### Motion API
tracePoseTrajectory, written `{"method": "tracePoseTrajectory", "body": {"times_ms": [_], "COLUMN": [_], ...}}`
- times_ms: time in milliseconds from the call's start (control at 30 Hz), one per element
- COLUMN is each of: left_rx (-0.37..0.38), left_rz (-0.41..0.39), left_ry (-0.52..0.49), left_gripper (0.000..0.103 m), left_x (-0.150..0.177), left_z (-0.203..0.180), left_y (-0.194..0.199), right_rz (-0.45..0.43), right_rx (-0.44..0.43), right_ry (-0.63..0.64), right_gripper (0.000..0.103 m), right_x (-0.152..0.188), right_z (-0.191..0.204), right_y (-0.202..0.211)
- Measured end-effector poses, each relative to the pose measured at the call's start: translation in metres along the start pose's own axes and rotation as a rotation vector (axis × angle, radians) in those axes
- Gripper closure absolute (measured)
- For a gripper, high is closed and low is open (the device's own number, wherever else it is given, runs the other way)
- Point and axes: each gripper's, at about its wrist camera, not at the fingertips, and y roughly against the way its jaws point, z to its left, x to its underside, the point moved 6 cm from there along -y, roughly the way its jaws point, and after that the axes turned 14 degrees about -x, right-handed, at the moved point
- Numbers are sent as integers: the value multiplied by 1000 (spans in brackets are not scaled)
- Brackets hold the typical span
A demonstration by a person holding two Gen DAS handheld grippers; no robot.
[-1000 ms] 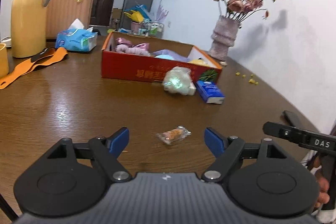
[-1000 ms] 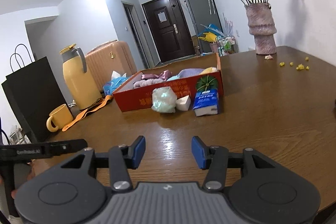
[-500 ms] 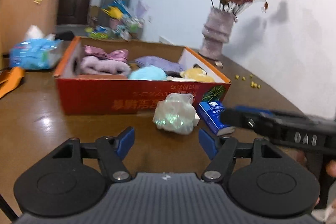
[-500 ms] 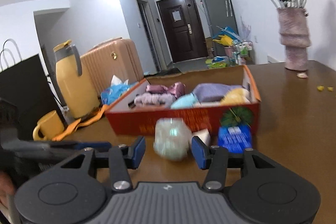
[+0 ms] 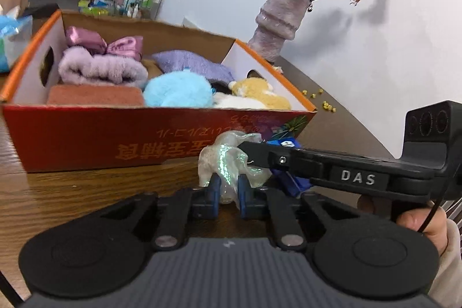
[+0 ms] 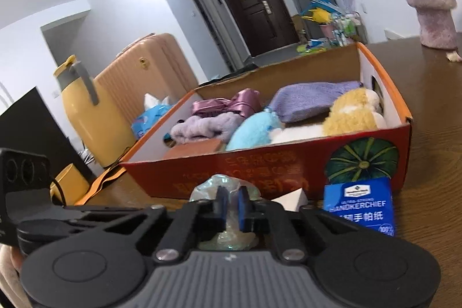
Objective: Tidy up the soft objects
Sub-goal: 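Close the left tool on the clear plastic bag, then carry the clear bag with the left tool into the box and release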
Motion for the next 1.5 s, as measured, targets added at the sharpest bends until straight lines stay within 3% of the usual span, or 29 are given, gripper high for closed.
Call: {"method": "tracePoseTrajectory", "body": {"times_ms": [167, 367, 500, 633, 933, 1100, 1200, 1367, 1500], "left_rx": [-23, -23, -9, -15, -7, 15, 34, 60, 25], "left_rz": [-48, -94, -63, -36, -59, -81, -108, -174, -195], "left_ry": [-25, -24, 11, -16, -36, -23, -24, -34, -47], "left_gripper": [91, 91, 91, 91, 91, 91, 91, 91, 91], "left_x": [10, 57, 94, 123, 140, 125, 98, 11, -66], "left_z": [-15, -45, -61, -80, -101, -101, -97, -85, -66], "left_y": [56, 113, 130, 142, 158, 160, 158, 144, 110], "right_rz": [-32, -55, -66, -64, -105, -134, -147, -172, -157], "right_rx": [-31, -37, -4, 18, 43, 23, 15, -7, -17], "right_ry": [40, 42, 15, -27, -19, -12, 16, 110, 156], "right_gripper": [97, 97, 98, 98, 98, 98, 98, 98, 98], "right_x": [9, 50, 89, 120, 139, 128, 103, 19, -58], "right_z": [43, 89, 106, 112, 124, 124, 123, 117, 101], "right_y": [29, 82, 115, 138, 169, 175, 170, 148, 108]}}
